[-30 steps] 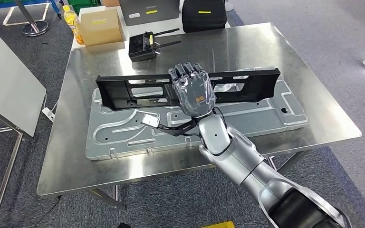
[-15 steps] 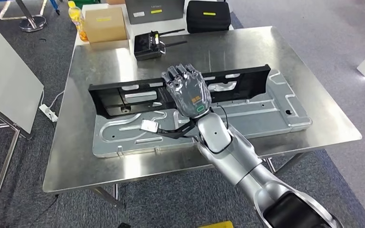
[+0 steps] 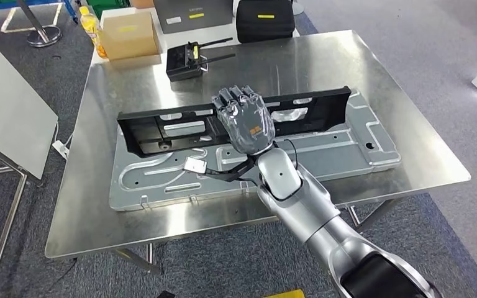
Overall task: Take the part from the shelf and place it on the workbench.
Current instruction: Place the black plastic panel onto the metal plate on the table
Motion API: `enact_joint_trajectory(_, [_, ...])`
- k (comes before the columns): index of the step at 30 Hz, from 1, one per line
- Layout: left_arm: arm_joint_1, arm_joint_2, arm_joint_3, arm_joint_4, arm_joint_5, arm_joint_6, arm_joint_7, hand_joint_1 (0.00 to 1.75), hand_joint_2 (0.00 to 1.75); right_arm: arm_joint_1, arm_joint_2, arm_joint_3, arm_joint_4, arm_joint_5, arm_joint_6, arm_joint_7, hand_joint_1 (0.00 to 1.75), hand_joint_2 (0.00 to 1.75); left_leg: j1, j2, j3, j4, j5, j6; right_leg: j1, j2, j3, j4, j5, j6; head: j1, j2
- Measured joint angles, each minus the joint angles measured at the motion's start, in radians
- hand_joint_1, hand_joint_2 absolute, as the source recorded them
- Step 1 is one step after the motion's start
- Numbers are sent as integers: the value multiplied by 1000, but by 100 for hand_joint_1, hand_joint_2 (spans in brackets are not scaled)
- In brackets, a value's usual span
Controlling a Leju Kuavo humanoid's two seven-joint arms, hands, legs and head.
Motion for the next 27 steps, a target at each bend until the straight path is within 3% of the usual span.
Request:
enact_joint_trajectory(2, [-3,0,0,0,0,0,2,0,175,2,3,-1,3,2,0,-5,175,175,0,1,-67,122,-39,-5,2,-4,11,2,-4,-4,0,0])
enact_joint_trajectory(3, [-5,0,0,0,0,1,3,0,175,4,4,-2,5,4,0,-7,175,175,1,1,-86,147,-38,-7,3,-5,16,3,-6,-4,0,0])
enact_joint_trajectory(4, [-7,0,0,0,0,3,4,0,175,5,5,-2,7,5,0,-7,175,175,1,2,-86,134,-16,-7,4,-3,22,3,-10,-3,-1,0])
enact_joint_trajectory(7, [-5,0,0,0,-1,5,8,0,175,5,8,-5,9,5,0,-8,175,175,-2,2,-15,-42,96,3,5,2,39,4,-27,4,0,0])
enact_joint_trajectory(9, [-3,0,0,0,-2,5,10,0,175,3,10,-8,13,5,0,-9,175,175,-6,1,17,-114,109,13,8,4,38,5,-32,13,0,0])
enact_joint_trajectory(13, [-2,0,0,0,-2,5,10,0,175,4,11,-14,20,5,-1,-14,175,175,-1,-2,30,-140,98,30,8,1,28,21,-48,32,1,0])
enact_joint_trajectory(15, [-3,0,-1,0,-2,4,10,0,175,2,11,-19,23,0,-2,-11,175,175,2,-1,39,-147,97,40,7,0,-19,115,-92,40,1,0])
enact_joint_trajectory(17, [-3,0,-1,0,-2,2,9,0,175,-2,6,-11,31,-38,-2,31,175,175,2,0,42,-147,92,46,5,0,-95,244,-134,45,2,0])
enact_joint_trajectory(18, [-2,0,-1,0,-1,2,7,0,175,-6,1,0,38,-60,-2,57,175,175,2,-1,43,-145,90,47,4,0,-121,278,-134,46,2,0])
enact_joint_trajectory(19, [-2,0,-1,0,-1,1,6,0,175,-12,-4,13,47,-77,-2,72,175,175,2,-2,44,-143,87,47,2,0,-130,275,-114,46,2,0])
enact_joint_trajectory(20, [-2,0,-1,0,0,1,5,0,175,-18,-7,24,57,-84,-2,72,175,175,2,-3,47,-140,83,45,1,0,-117,233,-77,45,2,0])
enact_joint_trajectory(22, [-2,0,-1,0,0,0,3,0,175,-27,-10,34,80,-87,-2,53,175,175,0,-3,50,-132,74,38,0,0,-65,101,-3,41,2,0])
enact_joint_trajectory(23, [-3,0,-1,0,0,-1,1,0,175,-32,-9,39,94,-91,-2,44,175,175,-2,-4,49,-128,70,34,1,0,-45,54,15,39,1,0])
enact_joint_trajectory(27, [-3,0,-1,0,4,-5,-5,0,175,-59,-5,55,175,-110,-2,0,175,175,-3,-3,44,-126,67,15,4,3,-32,16,17,25,1,0])
